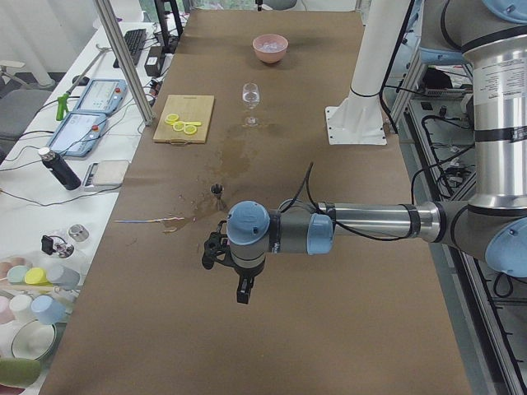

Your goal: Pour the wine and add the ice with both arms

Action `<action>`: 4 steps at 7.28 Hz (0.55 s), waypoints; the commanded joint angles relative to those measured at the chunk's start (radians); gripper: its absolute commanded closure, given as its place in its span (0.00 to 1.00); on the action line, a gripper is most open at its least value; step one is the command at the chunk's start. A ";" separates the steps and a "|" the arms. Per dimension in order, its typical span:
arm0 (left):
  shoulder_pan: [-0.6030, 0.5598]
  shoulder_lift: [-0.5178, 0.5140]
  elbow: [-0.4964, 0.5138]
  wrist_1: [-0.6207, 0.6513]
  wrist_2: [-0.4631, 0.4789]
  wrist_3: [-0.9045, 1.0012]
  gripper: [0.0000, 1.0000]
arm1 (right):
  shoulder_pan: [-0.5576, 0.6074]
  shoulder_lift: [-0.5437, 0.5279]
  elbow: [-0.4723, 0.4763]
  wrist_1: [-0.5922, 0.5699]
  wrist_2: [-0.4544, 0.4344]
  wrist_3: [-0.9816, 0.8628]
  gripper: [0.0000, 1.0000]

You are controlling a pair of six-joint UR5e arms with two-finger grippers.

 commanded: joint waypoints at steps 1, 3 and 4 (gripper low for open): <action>0.000 0.000 -0.001 0.000 0.000 0.000 0.02 | -0.001 0.000 -0.001 0.001 -0.001 0.000 0.00; 0.000 0.000 -0.003 0.000 0.000 0.000 0.02 | 0.000 0.000 0.000 0.004 -0.001 0.000 0.00; 0.000 0.000 0.002 0.000 0.000 0.000 0.02 | -0.001 0.000 0.000 0.004 0.001 0.000 0.00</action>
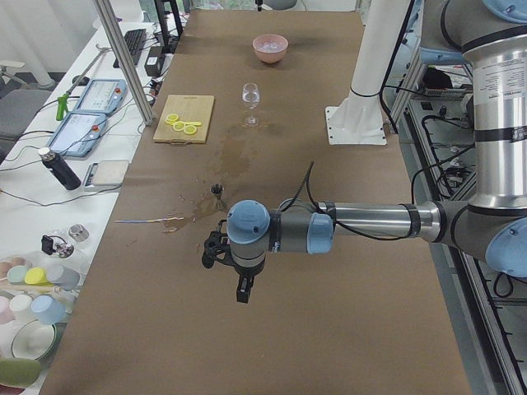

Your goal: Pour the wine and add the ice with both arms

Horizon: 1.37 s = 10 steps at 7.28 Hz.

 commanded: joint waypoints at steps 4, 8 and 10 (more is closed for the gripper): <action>0.000 -0.002 -0.004 0.000 0.000 0.000 0.02 | -0.001 -0.002 0.001 0.002 0.003 -0.002 0.00; 0.000 -0.002 -0.019 -0.040 -0.002 0.004 0.01 | -0.001 -0.003 0.002 0.002 0.003 -0.002 0.00; 0.009 0.000 0.002 -0.157 -0.059 -0.002 0.01 | 0.001 -0.003 0.002 0.004 0.003 -0.002 0.00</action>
